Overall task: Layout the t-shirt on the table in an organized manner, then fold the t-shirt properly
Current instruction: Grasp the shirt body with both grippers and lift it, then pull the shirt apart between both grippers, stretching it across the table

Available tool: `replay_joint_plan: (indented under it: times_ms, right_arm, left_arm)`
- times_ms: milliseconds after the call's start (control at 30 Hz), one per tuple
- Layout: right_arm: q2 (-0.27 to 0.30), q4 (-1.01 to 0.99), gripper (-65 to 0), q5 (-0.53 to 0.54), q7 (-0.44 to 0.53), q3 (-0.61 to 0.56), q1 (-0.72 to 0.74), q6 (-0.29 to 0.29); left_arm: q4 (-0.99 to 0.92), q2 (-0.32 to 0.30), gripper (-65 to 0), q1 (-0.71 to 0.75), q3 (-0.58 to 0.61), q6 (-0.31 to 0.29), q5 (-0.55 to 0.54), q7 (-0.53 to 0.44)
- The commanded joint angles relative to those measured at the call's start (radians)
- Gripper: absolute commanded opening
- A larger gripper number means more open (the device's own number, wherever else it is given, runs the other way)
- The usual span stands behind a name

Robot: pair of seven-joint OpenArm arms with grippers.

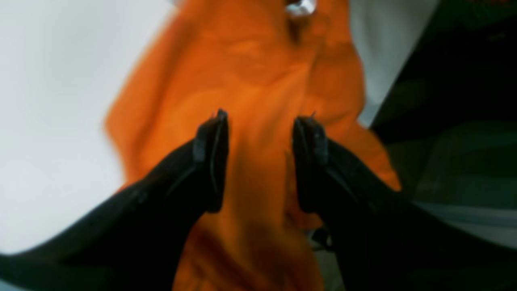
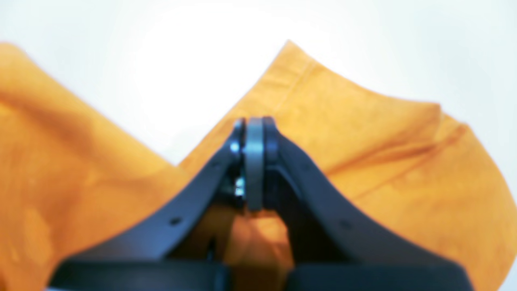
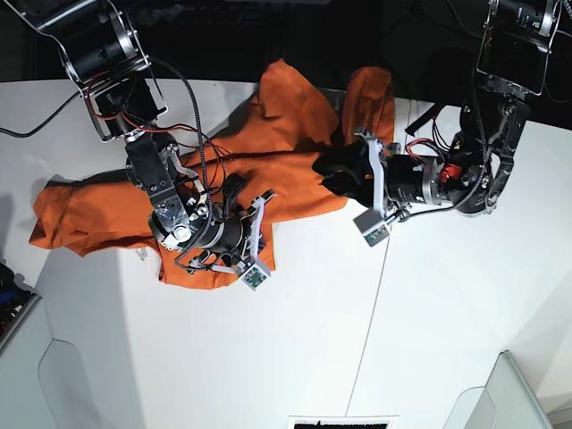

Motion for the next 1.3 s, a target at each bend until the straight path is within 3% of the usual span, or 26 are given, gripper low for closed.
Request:
replay_joint_plan:
  times_ms: [0,233,533,667,767,900,1000,1133,1267]
  right_arm:
    - [-0.002,-0.009,-65.0,-0.022,0.018,0.008,0.026,0.001]
    - [-0.002,-0.152,-65.0,-0.066,0.085,0.074,0.078,-0.006]
    - [0.020,-0.222,-65.0,-0.066,0.126,0.318,0.163,-0.006]
    - [0.020,-0.195,-65.0,0.035,0.082,0.426,0.183,0.027]
    - [0.020,-0.120,-65.0,0.150,-0.008,0.474,0.164,0.069]
    - [0.020,0.050,-65.0,0.285,-0.093,0.499,0.089,0.153]
    - [0.019,0.182,-65.0,0.337,-0.134,0.499,0.009,0.164]
    - [0.019,0.207,-65.0,0.313,-0.130,0.499,-0.056,0.164]
    - [0.020,0.120,-65.0,0.208,-0.026,0.499,-0.083,0.163]
  left_arm:
    - [0.019,0.002,-36.4,-0.022,0.011,-0.006,-0.024,-0.019]
    - [0.054,0.029,-36.4,-0.021,0.116,-0.006,-0.025,0.011]
    - [0.054,0.024,-36.4,-0.021,0.262,-0.006,-0.061,0.054]
    - [0.053,0.024,-36.4,-0.022,0.267,-0.006,-0.039,0.051]
    - [0.053,0.024,-36.4,-0.022,0.267,-0.006,0.002,0.041]
    - [0.053,0.024,-36.4,-0.021,0.267,-0.006,0.085,0.015]
    - [0.053,0.024,-36.4,-0.021,0.267,-0.006,0.088,0.009]
    - [0.053,0.024,-36.4,-0.021,0.267,-0.006,0.080,-0.001]
    - [0.053,0.024,-36.4,-0.022,0.267,-0.006,0.044,-0.001]
